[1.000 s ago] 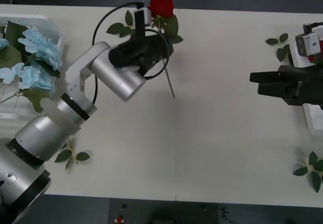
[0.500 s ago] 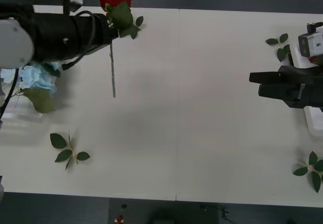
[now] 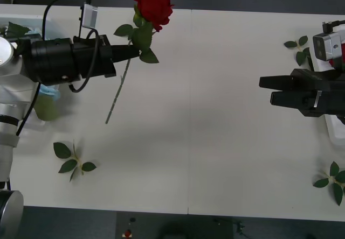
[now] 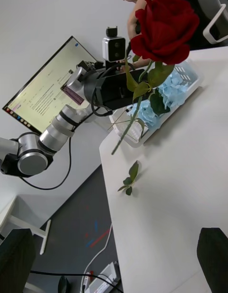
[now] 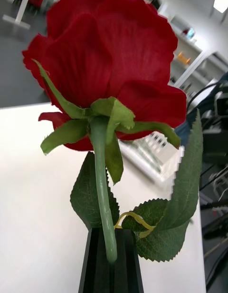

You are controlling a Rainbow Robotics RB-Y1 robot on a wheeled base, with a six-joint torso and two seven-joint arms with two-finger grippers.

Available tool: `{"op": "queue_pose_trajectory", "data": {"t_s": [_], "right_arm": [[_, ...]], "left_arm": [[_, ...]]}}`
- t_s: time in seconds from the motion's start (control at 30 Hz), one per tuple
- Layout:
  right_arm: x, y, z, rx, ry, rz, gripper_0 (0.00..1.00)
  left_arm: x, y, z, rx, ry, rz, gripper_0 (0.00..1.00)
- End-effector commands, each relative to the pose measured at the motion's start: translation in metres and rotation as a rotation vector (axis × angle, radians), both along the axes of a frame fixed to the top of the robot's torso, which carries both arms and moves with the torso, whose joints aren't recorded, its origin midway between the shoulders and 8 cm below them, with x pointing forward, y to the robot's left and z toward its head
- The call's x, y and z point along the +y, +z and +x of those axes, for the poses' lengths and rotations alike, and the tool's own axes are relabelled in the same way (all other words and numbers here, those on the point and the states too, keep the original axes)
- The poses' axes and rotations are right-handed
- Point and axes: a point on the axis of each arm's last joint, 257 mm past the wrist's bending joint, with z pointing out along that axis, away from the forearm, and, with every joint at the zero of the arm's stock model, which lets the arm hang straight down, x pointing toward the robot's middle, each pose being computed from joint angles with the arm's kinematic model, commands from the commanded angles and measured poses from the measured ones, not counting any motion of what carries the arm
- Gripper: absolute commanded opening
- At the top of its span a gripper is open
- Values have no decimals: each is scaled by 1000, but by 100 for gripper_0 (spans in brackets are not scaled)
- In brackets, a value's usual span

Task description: Put the red flowers into the right box and the blue flowers into the left box

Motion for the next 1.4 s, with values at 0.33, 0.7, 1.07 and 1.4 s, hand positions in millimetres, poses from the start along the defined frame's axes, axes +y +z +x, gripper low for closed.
{"op": "queue_pose_trajectory", "data": {"t_s": [0.33,0.7,1.07,1.4], "right_arm": [[13,0,-5,12,9,36,100],[29,-4,5,-38,3,16,100],[56,5,21,-119,2,14,100],[62,-11,43,-179,-61,-66,100]], "left_arm": [[-103,95,-8,13,-66,-550,0],[-158,109,-7,80,-57,-598,0],[-198,96,-11,112,-31,-563,0],[-207,90,-13,124,-26,-547,0]]}}
